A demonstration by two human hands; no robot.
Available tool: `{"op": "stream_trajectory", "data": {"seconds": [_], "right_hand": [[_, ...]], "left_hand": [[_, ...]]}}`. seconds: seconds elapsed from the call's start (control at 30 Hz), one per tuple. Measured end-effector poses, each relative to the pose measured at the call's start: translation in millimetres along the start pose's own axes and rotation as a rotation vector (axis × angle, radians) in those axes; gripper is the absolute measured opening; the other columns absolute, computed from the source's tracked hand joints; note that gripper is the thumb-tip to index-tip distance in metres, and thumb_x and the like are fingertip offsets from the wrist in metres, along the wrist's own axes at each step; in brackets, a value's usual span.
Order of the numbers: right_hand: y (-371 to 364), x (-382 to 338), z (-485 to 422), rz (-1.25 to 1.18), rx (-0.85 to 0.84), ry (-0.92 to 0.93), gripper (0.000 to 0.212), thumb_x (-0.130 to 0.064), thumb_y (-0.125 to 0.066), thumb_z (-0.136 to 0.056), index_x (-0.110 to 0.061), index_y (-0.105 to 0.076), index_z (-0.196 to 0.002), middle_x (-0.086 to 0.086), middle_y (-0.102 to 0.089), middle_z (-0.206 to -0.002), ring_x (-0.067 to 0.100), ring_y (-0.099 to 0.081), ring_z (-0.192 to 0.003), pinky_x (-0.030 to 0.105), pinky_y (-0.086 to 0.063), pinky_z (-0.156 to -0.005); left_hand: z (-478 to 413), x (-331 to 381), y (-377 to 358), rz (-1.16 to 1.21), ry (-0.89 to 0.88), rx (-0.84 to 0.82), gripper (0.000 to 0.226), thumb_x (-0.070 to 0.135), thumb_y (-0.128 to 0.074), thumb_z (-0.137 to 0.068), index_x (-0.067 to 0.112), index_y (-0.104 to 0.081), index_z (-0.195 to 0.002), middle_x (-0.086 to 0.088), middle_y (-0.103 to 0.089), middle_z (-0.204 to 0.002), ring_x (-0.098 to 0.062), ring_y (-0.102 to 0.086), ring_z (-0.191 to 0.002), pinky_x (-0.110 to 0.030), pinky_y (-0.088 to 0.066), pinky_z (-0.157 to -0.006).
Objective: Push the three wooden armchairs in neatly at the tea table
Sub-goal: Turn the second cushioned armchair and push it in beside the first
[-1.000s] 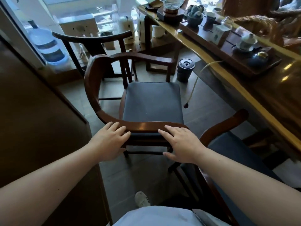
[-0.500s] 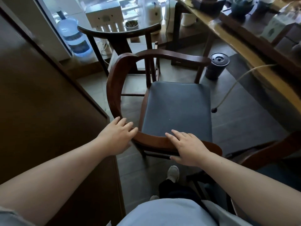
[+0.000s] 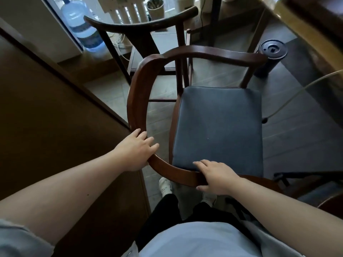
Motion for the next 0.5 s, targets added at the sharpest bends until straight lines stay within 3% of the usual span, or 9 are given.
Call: {"op": "stream_trajectory", "data": {"seconds": [0.27,0.43,0.5], "right_hand": [[-6,-4,-24,-0.051,-0.053,-0.143,0.086,-0.062,-0.062,-0.079,-0.028,-0.025,-0.149,-0.001,-0.045,-0.146,0.025,-0.047,-0.128,0.041,-0.043,-0.099],[-11,-9,-31,-0.093,-0.112,-0.193,0.085,-0.064,-0.065,-0.073,-0.029,-0.033,-0.144,-0.002,-0.052,-0.137,0.024,-0.049,-0.124,0.041,-0.044,-0.096],[-18,-13,-34,-0.086,-0.160,-0.193,0.084,-0.066,-0.066,-0.069,-0.029,-0.038,-0.139,-0.002,-0.056,-0.129,0.025,-0.053,-0.118,0.041,-0.046,-0.092]], "left_hand": [[-35,-38,-24,-0.098,-0.213,-0.040,0.048,0.046,-0.055,-0.089,0.023,-0.049,-0.131,-0.003,-0.059,-0.127,-0.027,-0.048,-0.122,-0.052,-0.022,-0.114],[-52,-52,-31,-0.188,-0.319,-0.014,0.055,0.065,-0.053,-0.082,0.028,-0.056,-0.122,0.003,-0.062,-0.119,-0.023,-0.052,-0.115,-0.049,-0.030,-0.107],[-54,-54,-34,-0.214,-0.341,-0.024,0.058,0.068,-0.052,-0.080,0.029,-0.055,-0.123,0.002,-0.061,-0.122,-0.025,-0.050,-0.119,-0.053,-0.025,-0.110]]}}
Point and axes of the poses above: each hand's wrist, its own z-axis away from the middle knuckle, its own y-axis out of the back of the hand, x = y × z, the point moved 7 cm from there along -z, towards the middle knuckle
